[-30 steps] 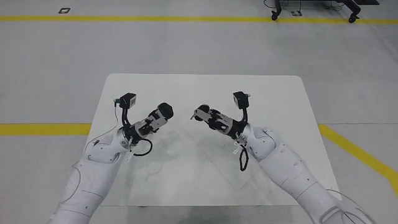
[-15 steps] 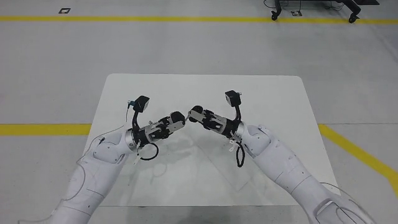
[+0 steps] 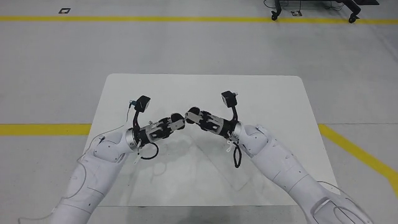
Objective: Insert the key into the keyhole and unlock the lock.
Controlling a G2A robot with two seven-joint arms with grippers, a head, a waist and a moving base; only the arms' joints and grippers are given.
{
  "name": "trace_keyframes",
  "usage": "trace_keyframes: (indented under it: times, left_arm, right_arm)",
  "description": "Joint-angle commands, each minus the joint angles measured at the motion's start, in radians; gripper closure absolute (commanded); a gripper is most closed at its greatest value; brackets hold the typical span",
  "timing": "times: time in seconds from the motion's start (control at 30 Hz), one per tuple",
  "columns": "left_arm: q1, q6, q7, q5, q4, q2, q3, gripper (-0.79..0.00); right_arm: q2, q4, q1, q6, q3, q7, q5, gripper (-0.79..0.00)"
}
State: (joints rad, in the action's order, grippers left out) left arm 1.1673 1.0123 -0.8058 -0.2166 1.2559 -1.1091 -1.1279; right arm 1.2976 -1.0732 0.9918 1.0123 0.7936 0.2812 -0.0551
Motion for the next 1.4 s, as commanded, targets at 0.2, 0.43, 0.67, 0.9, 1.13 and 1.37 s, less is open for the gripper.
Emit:
trace_keyframes:
  times: [0.2, 0.43, 0.67, 0.9, 1.13, 1.37]
  left_arm:
    - [-0.006, 0.000, 0.007, 0.025, -0.011, -0.006, 0.003, 0.000]
    - [-0.008, 0.000, 0.031, 0.021, -0.028, -0.007, -0.015, 0.000]
    - [0.000, 0.000, 0.037, 0.001, -0.019, -0.008, -0.026, 0.000]
    - [0.004, 0.000, -0.002, -0.038, -0.009, -0.006, -0.025, -0.219]
    - [0.004, 0.000, -0.002, -0.035, -0.005, -0.003, -0.015, -0.243]
    - [0.002, 0.000, -0.002, -0.032, -0.003, -0.001, -0.008, 0.000]
  right_arm:
    - [0.007, 0.011, -0.004, 0.000, 0.008, -0.011, -0.032, 0.000]
    - [0.011, 0.014, -0.001, 0.000, 0.014, -0.025, -0.080, 0.000]
    - [0.014, 0.015, 0.004, 0.000, 0.017, -0.030, -0.093, 0.000]
    - [0.015, 0.008, 0.011, 0.000, 0.023, -0.030, -0.093, 0.000]
    - [0.015, -0.002, 0.017, 0.000, 0.026, -0.019, -0.085, 0.000]
    - [0.016, -0.007, 0.020, 0.000, 0.027, -0.008, -0.080, 0.000]
